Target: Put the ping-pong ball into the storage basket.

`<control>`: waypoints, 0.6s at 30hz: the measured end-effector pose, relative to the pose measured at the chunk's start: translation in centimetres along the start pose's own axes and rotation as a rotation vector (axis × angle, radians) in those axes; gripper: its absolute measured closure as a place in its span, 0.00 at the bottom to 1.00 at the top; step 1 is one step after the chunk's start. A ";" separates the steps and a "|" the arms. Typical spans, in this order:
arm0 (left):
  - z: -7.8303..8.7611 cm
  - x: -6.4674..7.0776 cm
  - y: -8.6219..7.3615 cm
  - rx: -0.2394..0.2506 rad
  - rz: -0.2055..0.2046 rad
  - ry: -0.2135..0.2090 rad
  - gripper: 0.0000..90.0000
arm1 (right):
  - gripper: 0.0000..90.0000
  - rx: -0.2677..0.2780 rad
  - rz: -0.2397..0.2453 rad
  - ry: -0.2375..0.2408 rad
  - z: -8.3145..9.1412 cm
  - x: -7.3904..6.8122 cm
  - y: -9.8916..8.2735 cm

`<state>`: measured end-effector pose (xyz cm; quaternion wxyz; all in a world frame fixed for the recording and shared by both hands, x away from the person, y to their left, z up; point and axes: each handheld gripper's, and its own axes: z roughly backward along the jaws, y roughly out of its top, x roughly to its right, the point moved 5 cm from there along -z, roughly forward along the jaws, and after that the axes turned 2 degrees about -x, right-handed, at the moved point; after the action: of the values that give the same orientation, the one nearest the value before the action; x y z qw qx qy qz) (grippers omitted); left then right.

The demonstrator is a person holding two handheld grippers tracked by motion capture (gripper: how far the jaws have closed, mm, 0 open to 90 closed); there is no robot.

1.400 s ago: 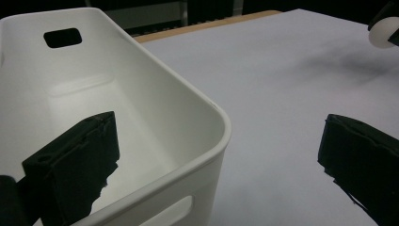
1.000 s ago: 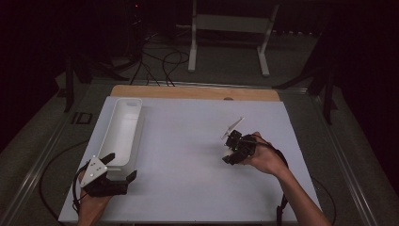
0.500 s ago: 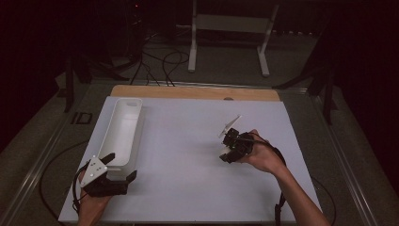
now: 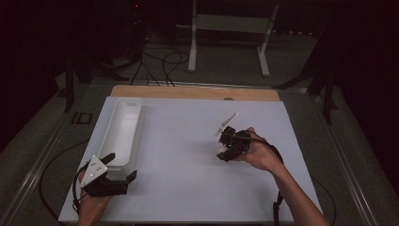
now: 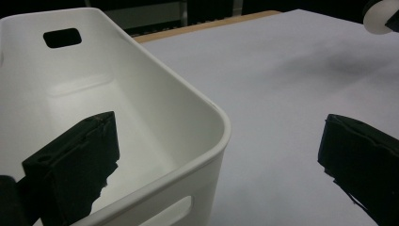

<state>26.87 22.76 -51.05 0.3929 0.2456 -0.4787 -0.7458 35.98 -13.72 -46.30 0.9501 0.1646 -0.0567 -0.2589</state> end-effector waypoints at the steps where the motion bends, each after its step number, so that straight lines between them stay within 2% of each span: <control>1: 0.0 0.0 0.0 0.000 0.001 0.000 0.00 | 0.56 -0.002 -0.001 0.000 0.0 0.0 0.1; 18: 0.0 0.0 0.0 -0.001 -0.001 -0.001 0.00 | 0.56 0.002 0.015 0.008 -0.1 -0.4 1.5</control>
<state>26.86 22.76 -51.06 0.3925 0.2452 -0.4786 -0.7462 36.32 -12.29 -45.86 0.9520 0.1659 -0.0543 -0.2513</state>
